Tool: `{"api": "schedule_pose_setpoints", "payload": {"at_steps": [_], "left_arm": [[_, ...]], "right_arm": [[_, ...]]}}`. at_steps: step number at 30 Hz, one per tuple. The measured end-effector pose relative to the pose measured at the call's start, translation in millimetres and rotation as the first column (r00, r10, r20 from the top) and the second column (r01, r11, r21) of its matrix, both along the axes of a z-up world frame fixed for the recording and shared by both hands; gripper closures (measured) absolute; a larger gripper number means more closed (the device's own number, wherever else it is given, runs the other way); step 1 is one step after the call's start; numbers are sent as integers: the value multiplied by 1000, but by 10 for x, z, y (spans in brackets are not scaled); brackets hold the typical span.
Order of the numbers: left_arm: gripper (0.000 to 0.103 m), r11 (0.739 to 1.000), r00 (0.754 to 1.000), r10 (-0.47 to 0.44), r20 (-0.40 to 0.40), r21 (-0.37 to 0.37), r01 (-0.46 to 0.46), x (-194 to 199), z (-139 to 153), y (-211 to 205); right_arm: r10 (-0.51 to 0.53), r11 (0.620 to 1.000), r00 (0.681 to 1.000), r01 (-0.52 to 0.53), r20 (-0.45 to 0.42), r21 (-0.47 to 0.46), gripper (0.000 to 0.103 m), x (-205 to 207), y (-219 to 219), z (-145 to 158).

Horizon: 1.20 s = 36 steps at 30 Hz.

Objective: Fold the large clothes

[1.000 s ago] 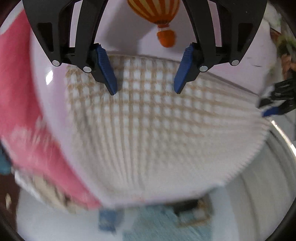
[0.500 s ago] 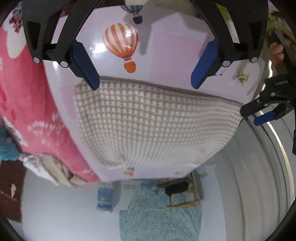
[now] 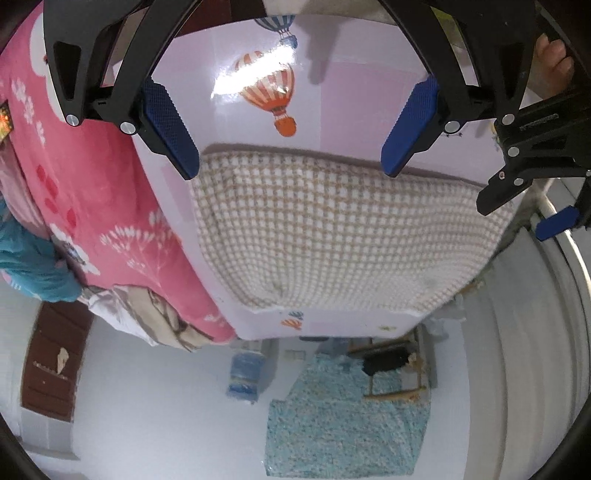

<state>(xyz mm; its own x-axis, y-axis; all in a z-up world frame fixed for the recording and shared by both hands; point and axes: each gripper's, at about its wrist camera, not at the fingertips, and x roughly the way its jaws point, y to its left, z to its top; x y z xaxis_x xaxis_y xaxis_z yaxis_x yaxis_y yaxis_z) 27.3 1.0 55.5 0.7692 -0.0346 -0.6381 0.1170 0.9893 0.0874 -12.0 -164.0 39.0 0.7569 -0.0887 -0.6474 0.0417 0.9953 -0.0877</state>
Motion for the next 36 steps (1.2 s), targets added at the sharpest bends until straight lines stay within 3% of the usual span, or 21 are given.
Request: {"api": "schedule_pose_setpoints", "payload": {"at_steps": [10,36], "left_arm": [[5,998,989,67,-133,7,-66,133,-187,-5],[5,997,975,76,-211,-18,-82,218,-293,36]], "right_arm": [[-6,999,998,8,-58,43,8,85,-11,-140],[-16,999,996,19,-91,36,8,157,-36,-194]]}}
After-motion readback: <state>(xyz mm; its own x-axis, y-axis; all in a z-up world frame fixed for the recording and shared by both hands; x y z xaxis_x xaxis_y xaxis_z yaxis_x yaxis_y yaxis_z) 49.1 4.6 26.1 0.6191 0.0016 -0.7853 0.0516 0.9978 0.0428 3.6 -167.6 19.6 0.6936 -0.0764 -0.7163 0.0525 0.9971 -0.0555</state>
